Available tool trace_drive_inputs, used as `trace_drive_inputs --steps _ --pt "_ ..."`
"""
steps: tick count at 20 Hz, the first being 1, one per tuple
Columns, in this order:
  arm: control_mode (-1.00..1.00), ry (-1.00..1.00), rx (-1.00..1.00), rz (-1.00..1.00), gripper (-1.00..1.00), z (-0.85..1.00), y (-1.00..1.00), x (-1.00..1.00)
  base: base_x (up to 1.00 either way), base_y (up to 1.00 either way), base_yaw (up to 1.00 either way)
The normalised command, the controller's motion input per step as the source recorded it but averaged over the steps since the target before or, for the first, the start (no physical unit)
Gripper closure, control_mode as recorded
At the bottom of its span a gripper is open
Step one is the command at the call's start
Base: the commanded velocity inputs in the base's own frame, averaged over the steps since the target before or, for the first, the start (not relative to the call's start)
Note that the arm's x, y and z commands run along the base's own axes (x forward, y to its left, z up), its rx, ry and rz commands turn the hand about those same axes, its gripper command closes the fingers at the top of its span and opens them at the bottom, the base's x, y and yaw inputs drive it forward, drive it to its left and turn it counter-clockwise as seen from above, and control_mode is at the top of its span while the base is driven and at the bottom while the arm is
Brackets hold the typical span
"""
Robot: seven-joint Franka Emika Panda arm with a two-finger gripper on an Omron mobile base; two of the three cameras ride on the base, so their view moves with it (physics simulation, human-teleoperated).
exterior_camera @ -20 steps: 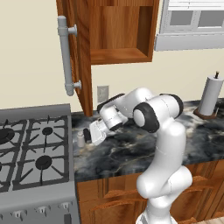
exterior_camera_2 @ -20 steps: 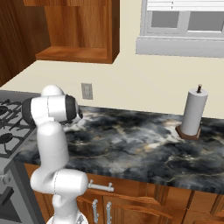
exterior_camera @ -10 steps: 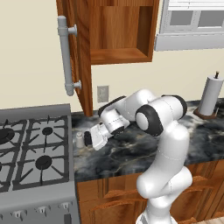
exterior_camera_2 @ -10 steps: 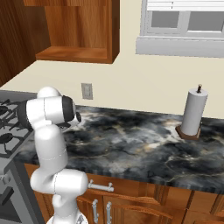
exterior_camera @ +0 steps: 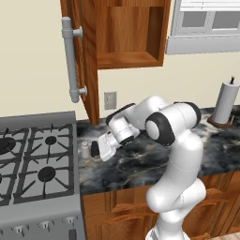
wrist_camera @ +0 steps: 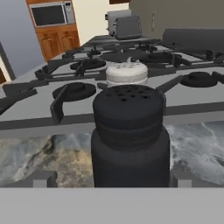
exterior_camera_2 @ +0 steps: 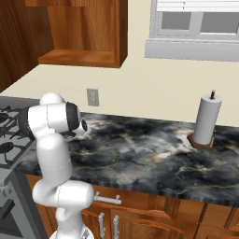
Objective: Take 2 condiments from the cabinet and move them on the counter near the stove.Make sure the condiments are lined up with each other, next to each other.
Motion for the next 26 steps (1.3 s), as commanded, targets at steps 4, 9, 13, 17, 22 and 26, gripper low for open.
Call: trace_drive_inputs --steps 4,9,13,17,22,26 --pt "-1.00 0.02 0.06 0.00 -1.00 -0.08 -0.48 -0.13 0.00 0.00 0.00" --pt "-1.00 -0.06 0.03 0.00 -1.00 0.00 -0.23 -0.11 0.00 0.00 0.00" --pt "-1.00 -0.07 0.02 -0.03 -1.00 0.00 -0.11 -0.12 0.00 0.00 0.00" --pt "-1.00 -0.08 0.02 -0.06 -1.00 0.03 -0.25 -0.51 0.00 0.00 0.00" --pt "-1.00 -0.21 0.00 -0.02 -1.00 0.32 -0.25 -0.49 0.00 0.00 0.00" --pt "-1.00 -0.26 0.00 -0.01 -1.00 0.68 -0.17 -0.10 0.00 0.00 0.00"
